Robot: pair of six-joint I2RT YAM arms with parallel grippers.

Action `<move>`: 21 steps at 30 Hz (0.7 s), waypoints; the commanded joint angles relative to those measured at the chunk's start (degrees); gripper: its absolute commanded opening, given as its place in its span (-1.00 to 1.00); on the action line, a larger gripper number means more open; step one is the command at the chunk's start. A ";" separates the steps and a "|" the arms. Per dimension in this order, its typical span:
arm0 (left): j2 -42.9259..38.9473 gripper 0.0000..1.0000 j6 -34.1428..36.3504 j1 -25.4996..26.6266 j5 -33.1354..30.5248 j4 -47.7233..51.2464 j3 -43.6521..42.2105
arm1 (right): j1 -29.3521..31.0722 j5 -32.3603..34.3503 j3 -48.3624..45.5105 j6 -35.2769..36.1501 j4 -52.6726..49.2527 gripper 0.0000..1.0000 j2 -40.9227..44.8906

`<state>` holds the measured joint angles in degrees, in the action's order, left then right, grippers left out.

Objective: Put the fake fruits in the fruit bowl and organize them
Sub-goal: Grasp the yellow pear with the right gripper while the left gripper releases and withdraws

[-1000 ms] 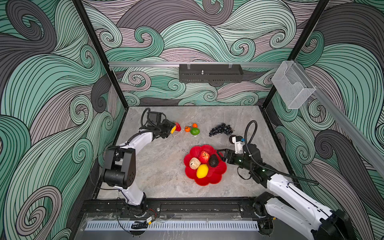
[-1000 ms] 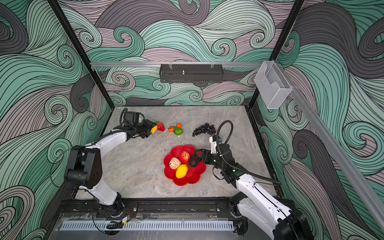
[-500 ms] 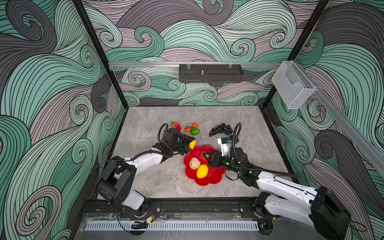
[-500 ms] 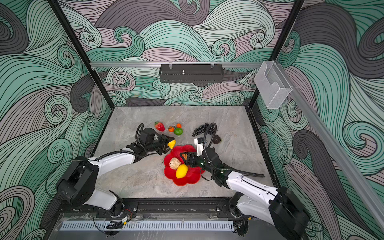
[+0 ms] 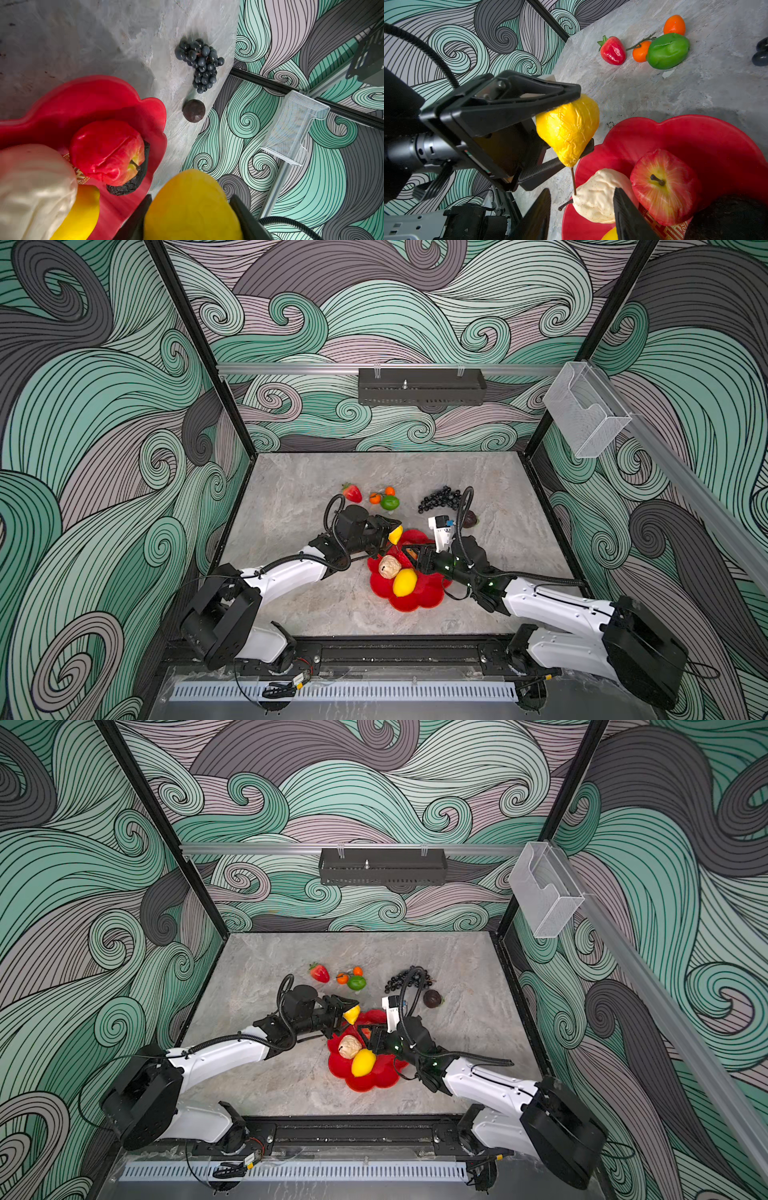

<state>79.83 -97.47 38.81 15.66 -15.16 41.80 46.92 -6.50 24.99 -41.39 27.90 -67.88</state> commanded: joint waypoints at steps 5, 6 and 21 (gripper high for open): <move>-1.77 0.11 -1.33 1.75 -2.95 -1.43 -0.67 | 1.81 -0.47 -0.12 -0.01 5.13 -0.18 -2.47; -1.81 0.11 -1.30 1.93 -3.09 -1.45 -0.62 | 1.99 -0.51 0.01 0.07 5.32 -0.22 -2.65; -1.87 0.11 -1.93 2.95 -3.79 -2.18 -0.93 | 2.89 -0.99 0.49 0.43 5.88 -0.67 -4.55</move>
<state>79.26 -98.74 41.23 12.97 -15.97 41.41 49.34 -7.51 24.99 -41.15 32.38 -72.29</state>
